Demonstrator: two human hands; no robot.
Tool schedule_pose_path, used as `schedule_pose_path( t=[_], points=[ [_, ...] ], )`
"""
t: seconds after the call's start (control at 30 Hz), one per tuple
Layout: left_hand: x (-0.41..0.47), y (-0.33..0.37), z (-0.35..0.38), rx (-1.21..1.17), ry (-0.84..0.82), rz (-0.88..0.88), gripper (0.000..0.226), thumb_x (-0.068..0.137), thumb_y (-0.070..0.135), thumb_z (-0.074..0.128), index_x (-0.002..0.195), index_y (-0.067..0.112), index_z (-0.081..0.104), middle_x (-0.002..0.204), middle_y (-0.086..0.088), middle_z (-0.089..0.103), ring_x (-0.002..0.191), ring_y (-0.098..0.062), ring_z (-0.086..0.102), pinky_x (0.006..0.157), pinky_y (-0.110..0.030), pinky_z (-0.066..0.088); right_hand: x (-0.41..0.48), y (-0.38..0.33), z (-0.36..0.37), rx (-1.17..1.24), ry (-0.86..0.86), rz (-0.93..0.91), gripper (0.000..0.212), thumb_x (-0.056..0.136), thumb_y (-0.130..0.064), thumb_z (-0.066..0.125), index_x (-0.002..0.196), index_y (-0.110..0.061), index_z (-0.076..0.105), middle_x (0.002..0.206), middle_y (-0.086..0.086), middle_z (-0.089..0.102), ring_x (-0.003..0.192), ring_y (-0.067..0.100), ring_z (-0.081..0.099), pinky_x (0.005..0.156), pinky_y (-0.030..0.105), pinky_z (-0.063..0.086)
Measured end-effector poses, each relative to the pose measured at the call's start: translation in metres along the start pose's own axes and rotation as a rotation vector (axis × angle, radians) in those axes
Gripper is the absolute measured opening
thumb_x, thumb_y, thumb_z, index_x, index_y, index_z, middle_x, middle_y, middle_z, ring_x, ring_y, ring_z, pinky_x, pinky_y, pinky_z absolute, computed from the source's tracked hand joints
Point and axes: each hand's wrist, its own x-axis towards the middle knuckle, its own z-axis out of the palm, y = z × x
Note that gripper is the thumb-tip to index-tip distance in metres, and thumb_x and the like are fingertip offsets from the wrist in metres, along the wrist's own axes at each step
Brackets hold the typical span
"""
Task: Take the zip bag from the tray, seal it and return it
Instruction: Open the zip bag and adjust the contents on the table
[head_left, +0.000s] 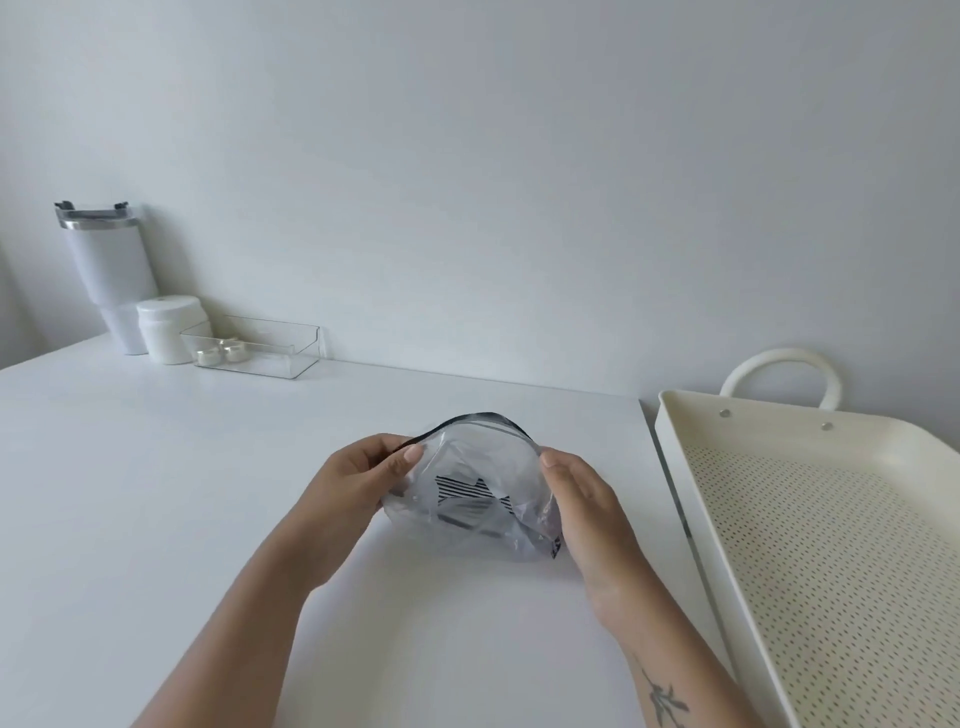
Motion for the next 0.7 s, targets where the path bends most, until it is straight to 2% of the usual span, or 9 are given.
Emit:
schedule_pose_path(
  t=[0.1,0.17,0.3,0.37,0.43,0.53,0.63,0.7],
  points=[
    [0.0023,-0.0021,0.0014,0.037,0.100,0.032,0.042,0.071,0.050,0.078,0.089,0.012,0.072,0.076,-0.001,0.062,0.071,-0.017,0.054,0.076,-0.037,0.041,0.0003,0.0019,0.0004,-0.023,-0.046,0.022,0.015,0.090,-0.045,0.058,0.098,-0.042,0.070,0.072,-0.014,0.063,0.071,0.007,0.058,0.072,0.024,0.044],
    [0.0029,-0.0018,0.0009,0.018,0.136,0.040,0.036,0.070,0.048,0.079,0.085,0.015,0.071,0.082,-0.009,0.063,0.076,-0.024,0.055,0.077,-0.043,0.042,0.0006,0.0020,-0.0001,-0.003,-0.076,0.017,0.016,0.087,-0.045,0.062,0.099,-0.039,0.071,0.076,-0.010,0.064,0.074,0.009,0.058,0.076,0.025,0.044],
    [0.0020,-0.0012,0.0024,0.097,0.188,0.077,0.023,0.073,0.043,0.073,0.077,0.022,0.067,0.075,-0.003,0.065,0.071,-0.021,0.056,0.071,-0.040,0.042,0.0000,0.0038,0.0003,-0.011,-0.110,-0.024,0.013,0.084,-0.035,0.072,0.097,-0.032,0.071,0.090,-0.006,0.073,0.080,0.007,0.064,0.075,0.022,0.048],
    [0.0007,-0.0003,0.0025,0.109,0.153,0.093,0.016,0.079,0.035,0.070,0.080,0.020,0.065,0.076,-0.004,0.064,0.071,-0.022,0.054,0.070,-0.040,0.040,-0.0001,0.0044,0.0018,-0.025,-0.086,-0.044,0.008,0.085,-0.027,0.072,0.091,-0.031,0.070,0.086,-0.006,0.073,0.077,0.008,0.065,0.071,0.021,0.049],
    [-0.0008,0.0011,-0.0004,0.112,0.092,0.093,0.010,0.084,0.026,0.069,0.082,0.019,0.063,0.079,-0.006,0.063,0.071,-0.023,0.052,0.071,-0.039,0.038,0.0006,0.0047,0.0022,-0.073,-0.056,-0.080,0.011,0.087,-0.023,0.069,0.085,-0.034,0.067,0.076,-0.014,0.069,0.071,0.007,0.065,0.064,0.017,0.048],
    [-0.0011,0.0013,-0.0039,0.205,0.063,0.095,0.012,0.088,0.016,0.068,0.080,0.021,0.061,0.075,0.002,0.061,0.064,-0.020,0.052,0.065,-0.029,0.038,0.0021,0.0048,0.0019,-0.167,0.013,-0.173,0.017,0.088,-0.019,0.067,0.082,-0.034,0.063,0.075,-0.018,0.067,0.066,-0.002,0.061,0.058,0.008,0.044],
    [0.0006,-0.0020,0.0005,0.390,0.144,0.127,0.021,0.089,0.015,0.067,0.075,0.026,0.057,0.061,0.013,0.059,0.055,-0.012,0.053,0.053,-0.015,0.037,0.0039,0.0043,0.0019,-0.255,0.142,-0.295,0.018,0.087,-0.013,0.068,0.082,-0.027,0.059,0.080,-0.008,0.066,0.069,-0.001,0.058,0.060,0.006,0.042],
    [0.0017,-0.0037,0.0047,0.489,0.225,0.167,0.018,0.089,0.018,0.068,0.077,0.024,0.055,0.058,0.014,0.056,0.051,-0.008,0.051,0.053,-0.020,0.039,0.0046,0.0041,0.0043,-0.302,0.220,-0.356,0.020,0.087,-0.009,0.068,0.082,-0.024,0.056,0.085,-0.002,0.064,0.072,0.003,0.057,0.062,0.007,0.042]
  ],
)
